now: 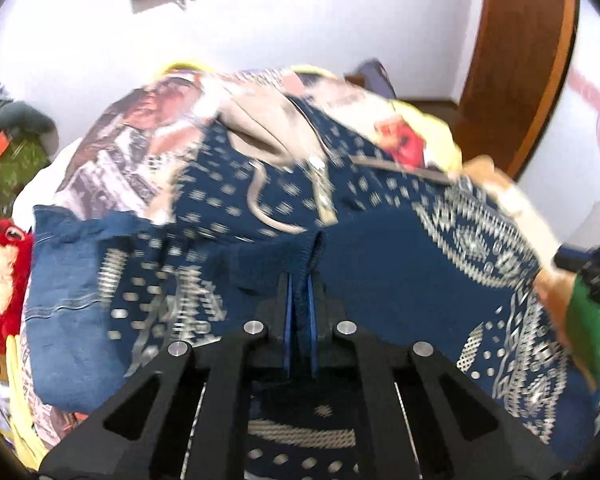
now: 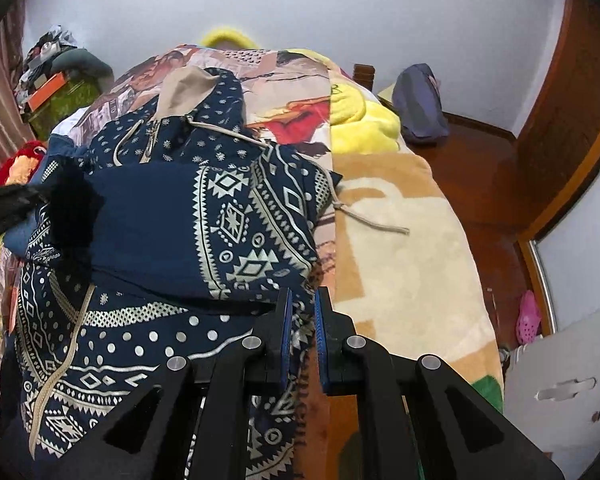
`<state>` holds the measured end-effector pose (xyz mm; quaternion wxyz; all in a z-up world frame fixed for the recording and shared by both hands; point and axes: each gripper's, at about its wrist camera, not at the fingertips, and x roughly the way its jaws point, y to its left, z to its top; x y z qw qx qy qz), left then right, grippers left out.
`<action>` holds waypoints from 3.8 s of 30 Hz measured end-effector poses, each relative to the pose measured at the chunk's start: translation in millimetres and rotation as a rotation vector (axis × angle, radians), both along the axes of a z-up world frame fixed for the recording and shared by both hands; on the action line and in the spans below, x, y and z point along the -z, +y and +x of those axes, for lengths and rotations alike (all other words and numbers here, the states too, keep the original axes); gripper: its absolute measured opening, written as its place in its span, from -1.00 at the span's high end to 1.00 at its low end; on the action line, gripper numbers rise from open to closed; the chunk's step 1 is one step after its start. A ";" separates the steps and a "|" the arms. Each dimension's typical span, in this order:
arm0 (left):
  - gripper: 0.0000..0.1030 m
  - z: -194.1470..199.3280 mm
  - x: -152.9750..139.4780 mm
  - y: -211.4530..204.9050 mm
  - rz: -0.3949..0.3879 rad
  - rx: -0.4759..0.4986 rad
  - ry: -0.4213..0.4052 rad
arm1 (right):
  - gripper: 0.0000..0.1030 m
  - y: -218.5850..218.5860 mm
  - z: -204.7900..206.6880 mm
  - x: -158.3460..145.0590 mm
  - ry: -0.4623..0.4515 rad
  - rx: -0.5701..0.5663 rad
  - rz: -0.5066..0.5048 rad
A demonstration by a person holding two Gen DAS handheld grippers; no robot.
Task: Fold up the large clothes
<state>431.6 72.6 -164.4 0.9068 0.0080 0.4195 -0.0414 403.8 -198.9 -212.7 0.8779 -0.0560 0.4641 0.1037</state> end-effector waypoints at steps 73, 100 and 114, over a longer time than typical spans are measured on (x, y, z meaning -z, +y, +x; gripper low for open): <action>-0.18 15.4 29.3 63.2 0.011 -0.074 0.061 | -1.00 70.6 50.5 -16.7 -0.175 -0.092 -0.060; -0.57 197.7 73.6 111.3 -0.284 -0.224 0.211 | -0.86 163.1 277.2 48.8 0.148 0.011 0.288; 0.91 205.1 64.3 88.7 -0.260 -0.204 0.102 | 0.82 185.7 260.1 35.0 0.044 -0.076 0.214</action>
